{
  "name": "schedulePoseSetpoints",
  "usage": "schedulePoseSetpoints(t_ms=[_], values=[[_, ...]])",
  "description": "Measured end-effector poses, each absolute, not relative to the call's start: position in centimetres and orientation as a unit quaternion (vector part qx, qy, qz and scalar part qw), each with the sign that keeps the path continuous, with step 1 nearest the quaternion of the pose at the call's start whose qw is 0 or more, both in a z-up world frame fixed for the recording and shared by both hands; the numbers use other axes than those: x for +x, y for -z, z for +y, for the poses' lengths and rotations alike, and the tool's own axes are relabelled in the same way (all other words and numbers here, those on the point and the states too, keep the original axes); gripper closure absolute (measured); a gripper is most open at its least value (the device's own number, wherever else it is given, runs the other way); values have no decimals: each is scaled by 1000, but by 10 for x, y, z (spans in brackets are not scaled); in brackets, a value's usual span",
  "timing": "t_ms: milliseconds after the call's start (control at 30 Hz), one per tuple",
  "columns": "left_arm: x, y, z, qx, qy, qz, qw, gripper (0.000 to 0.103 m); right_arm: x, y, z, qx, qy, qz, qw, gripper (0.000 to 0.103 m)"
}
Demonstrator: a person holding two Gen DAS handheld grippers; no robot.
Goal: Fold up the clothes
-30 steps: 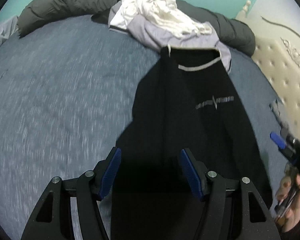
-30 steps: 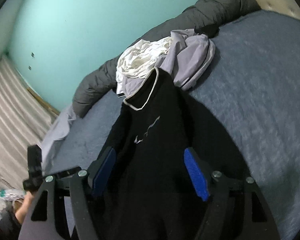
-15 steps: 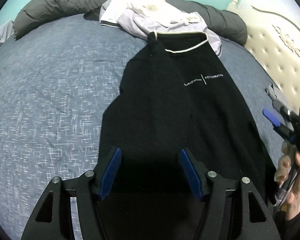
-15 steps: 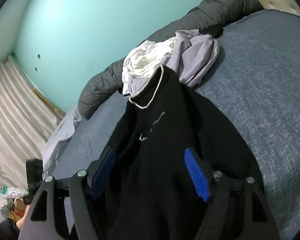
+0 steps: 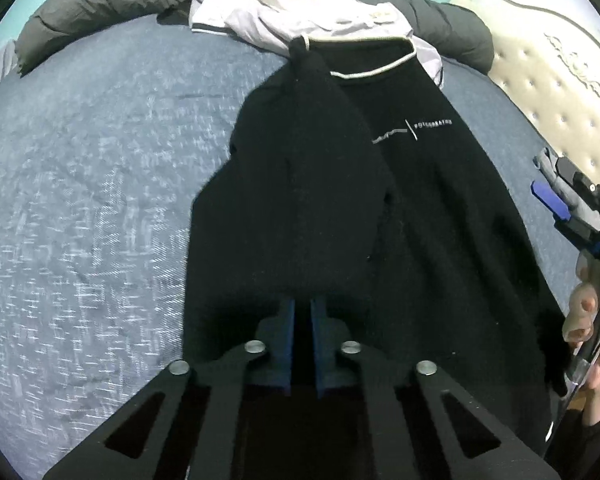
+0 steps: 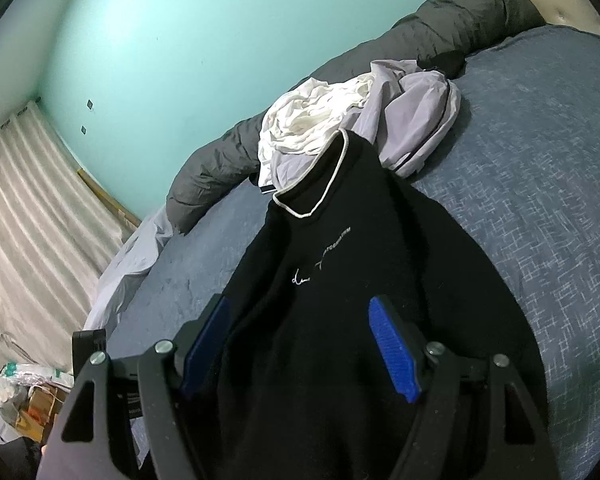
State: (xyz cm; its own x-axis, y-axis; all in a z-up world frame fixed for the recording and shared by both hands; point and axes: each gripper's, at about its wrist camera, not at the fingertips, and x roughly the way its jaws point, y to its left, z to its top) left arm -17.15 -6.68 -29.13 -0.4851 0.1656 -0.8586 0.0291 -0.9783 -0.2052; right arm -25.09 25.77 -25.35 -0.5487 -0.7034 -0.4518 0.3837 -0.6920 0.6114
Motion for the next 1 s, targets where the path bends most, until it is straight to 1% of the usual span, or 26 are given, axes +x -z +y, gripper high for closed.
schedulePoseSetpoints(t_ms=[167,300,433,533,667,700,733,767,800,833,867,900,933,1000], values=[[-165,265,-98,-486,-868,-100,12,99,-252,257,259,356,846,-237,318,30],[-161,247,-137,-478,-871,-108,-25,100,-252,255,258,355,846,-235,319,30],[-162,240,-189,-476,-866,-139,-70,100,-252,256,259,355,847,-236,318,30],[-170,250,-224,-486,-851,-174,-97,100,-253,258,257,358,846,-235,317,30],[-181,269,-244,-502,-838,-178,-120,97,-253,258,254,359,846,-229,320,30],[-183,273,-247,-506,-834,-180,-125,91,-253,258,254,359,847,-227,321,30],[-181,274,-250,-507,-832,-184,-131,81,-252,258,253,359,847,-226,321,30],[-179,275,-253,-507,-830,-188,-138,76,-252,258,253,359,847,-226,321,30],[-176,274,-255,-504,-830,-190,-142,66,-253,259,253,359,847,-227,320,30],[-170,271,-256,-501,-832,-190,-143,63,-253,259,253,360,846,-228,320,30],[-165,269,-255,-500,-833,-192,-139,63,-254,260,253,360,846,-230,319,30],[-159,267,-255,-499,-834,-195,-134,60,-254,260,253,361,845,-231,319,30],[-152,268,-254,-500,-832,-203,-127,53,-254,260,253,362,845,-233,319,30],[-139,270,-252,-502,-829,-220,-111,49,-253,260,252,363,843,-236,321,30]])
